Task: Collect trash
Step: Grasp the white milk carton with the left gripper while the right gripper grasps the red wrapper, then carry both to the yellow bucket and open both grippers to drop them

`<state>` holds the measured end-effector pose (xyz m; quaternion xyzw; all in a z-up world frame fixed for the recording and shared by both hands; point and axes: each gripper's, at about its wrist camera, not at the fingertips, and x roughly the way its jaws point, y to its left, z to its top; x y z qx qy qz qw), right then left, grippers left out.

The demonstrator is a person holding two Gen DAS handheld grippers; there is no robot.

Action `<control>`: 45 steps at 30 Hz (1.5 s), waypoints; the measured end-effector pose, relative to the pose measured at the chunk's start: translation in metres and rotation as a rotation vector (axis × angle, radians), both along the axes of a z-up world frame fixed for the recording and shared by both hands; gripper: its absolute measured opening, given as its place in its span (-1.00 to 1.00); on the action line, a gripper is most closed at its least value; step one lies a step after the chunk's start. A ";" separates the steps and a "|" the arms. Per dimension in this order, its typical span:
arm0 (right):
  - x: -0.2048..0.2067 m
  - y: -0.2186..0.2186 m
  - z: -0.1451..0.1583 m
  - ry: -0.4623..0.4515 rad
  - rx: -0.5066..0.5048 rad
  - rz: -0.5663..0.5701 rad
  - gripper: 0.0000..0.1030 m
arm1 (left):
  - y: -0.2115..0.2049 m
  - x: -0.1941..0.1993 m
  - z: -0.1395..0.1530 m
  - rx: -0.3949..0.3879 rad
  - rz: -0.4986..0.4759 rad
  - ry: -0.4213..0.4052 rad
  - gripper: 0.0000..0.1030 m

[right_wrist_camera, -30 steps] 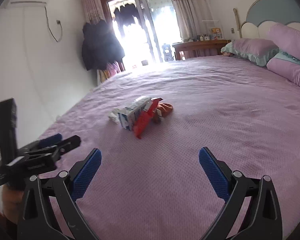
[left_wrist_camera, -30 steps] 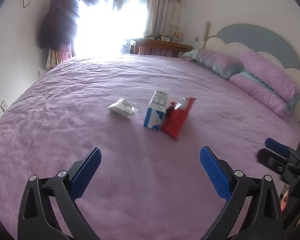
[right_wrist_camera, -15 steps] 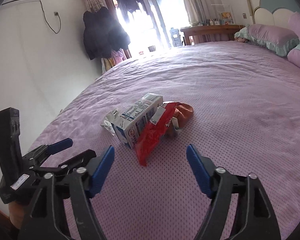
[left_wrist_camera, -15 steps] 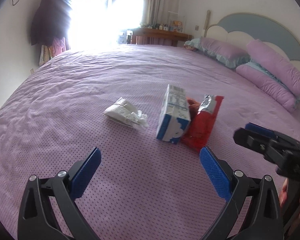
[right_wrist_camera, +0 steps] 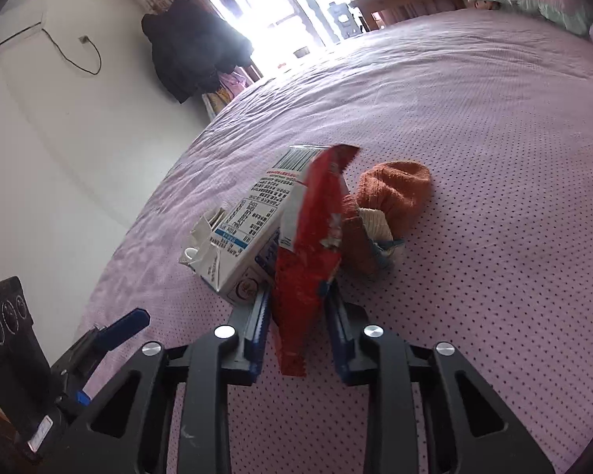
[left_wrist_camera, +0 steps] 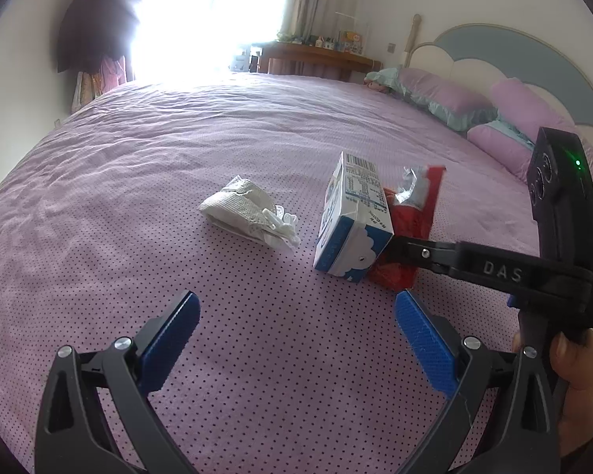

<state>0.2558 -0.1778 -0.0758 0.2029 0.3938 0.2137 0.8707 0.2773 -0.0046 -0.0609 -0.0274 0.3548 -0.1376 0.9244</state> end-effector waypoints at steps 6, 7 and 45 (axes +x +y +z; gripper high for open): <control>-0.016 -0.006 0.010 -0.068 -0.058 -0.006 -0.65 | -0.009 0.006 0.000 -0.016 -0.019 0.004 0.92; -0.021 -0.010 0.012 -0.082 -0.061 -0.005 -0.65 | -0.012 0.007 0.001 -0.024 -0.029 0.001 0.92; -0.177 -0.102 0.031 -0.159 -0.030 0.008 -0.65 | -0.055 -0.096 0.035 -0.105 -0.304 -0.054 -0.27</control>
